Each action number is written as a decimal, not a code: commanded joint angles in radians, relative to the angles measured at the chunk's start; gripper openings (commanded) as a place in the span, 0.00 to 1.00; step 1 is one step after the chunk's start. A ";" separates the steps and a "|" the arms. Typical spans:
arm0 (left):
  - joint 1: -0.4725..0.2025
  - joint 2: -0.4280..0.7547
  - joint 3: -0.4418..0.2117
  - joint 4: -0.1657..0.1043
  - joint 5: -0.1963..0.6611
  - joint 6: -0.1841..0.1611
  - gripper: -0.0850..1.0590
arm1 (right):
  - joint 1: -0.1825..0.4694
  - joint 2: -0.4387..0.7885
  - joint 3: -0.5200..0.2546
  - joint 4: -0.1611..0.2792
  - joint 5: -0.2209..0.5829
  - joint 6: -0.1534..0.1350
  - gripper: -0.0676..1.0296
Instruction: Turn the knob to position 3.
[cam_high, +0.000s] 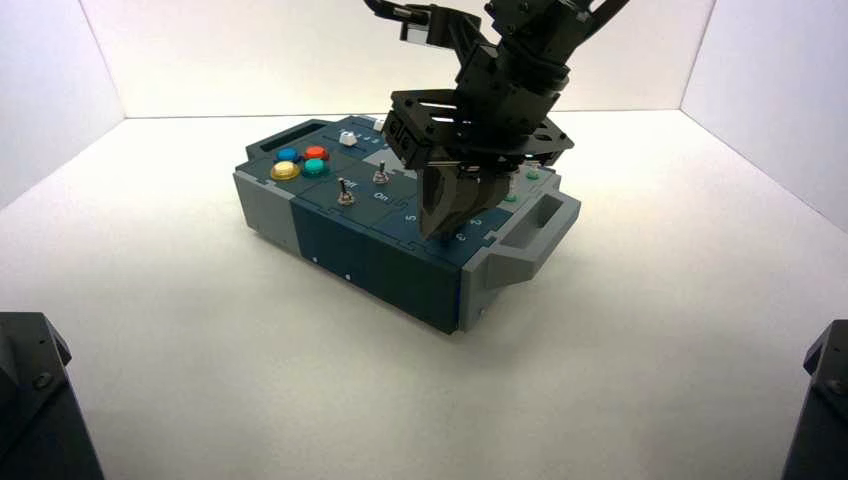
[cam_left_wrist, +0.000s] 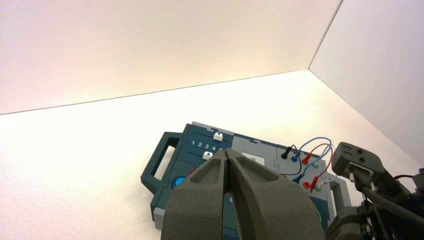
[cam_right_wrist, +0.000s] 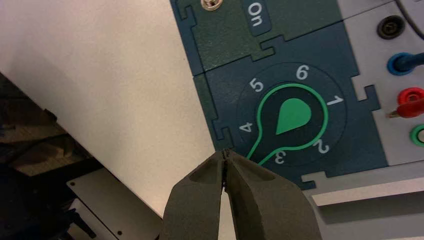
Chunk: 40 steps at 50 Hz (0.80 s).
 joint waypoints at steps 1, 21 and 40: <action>-0.005 0.003 -0.012 -0.003 -0.011 -0.002 0.05 | -0.008 -0.012 -0.008 0.000 -0.008 -0.003 0.04; -0.005 0.003 -0.012 -0.003 -0.011 -0.002 0.05 | -0.020 0.002 -0.006 -0.002 -0.008 -0.003 0.04; -0.005 0.003 -0.012 -0.003 -0.011 -0.002 0.05 | -0.034 0.020 -0.005 -0.002 -0.018 -0.005 0.04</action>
